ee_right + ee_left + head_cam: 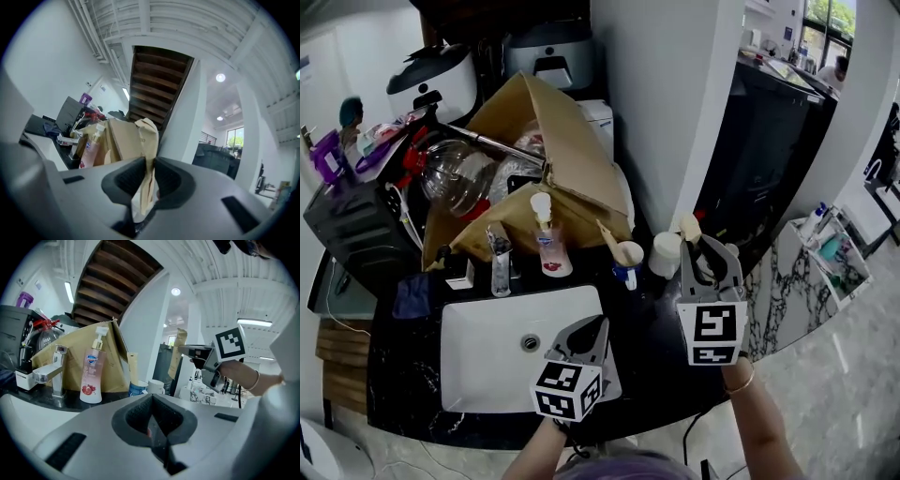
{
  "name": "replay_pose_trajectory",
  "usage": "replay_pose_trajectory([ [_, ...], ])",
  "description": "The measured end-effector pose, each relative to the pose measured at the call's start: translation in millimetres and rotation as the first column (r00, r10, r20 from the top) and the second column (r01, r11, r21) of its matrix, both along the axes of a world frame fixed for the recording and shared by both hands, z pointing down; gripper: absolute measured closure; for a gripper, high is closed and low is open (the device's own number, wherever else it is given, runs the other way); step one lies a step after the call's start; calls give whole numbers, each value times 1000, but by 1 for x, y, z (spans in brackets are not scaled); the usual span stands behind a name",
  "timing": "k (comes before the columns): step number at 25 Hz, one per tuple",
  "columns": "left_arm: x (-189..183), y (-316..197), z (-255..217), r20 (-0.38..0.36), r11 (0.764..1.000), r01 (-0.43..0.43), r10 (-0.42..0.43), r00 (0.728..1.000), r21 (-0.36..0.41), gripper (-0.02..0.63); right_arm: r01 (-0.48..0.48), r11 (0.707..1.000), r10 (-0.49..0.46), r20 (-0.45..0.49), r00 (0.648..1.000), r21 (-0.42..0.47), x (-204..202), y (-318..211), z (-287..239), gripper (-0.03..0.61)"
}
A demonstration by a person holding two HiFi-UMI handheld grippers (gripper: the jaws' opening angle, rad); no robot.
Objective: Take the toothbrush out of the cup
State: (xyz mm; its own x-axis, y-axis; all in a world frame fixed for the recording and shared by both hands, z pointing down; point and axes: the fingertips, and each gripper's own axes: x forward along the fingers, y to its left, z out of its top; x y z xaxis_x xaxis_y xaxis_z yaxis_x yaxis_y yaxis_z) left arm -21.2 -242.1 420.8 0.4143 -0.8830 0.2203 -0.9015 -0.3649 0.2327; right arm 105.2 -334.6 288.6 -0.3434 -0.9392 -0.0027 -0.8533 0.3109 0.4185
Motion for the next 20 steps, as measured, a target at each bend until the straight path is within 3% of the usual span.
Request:
replay_pose_trajectory([
  [7,7,12,-3,-24,998,-64,64,998,9,614,-42,999,42,-23,999,-3,21,53,-3,514],
  [20,41,33,10,-48,979,-205,204,978,-20,614,-162,973,117,-252,961,-165,45,92,83,514],
])
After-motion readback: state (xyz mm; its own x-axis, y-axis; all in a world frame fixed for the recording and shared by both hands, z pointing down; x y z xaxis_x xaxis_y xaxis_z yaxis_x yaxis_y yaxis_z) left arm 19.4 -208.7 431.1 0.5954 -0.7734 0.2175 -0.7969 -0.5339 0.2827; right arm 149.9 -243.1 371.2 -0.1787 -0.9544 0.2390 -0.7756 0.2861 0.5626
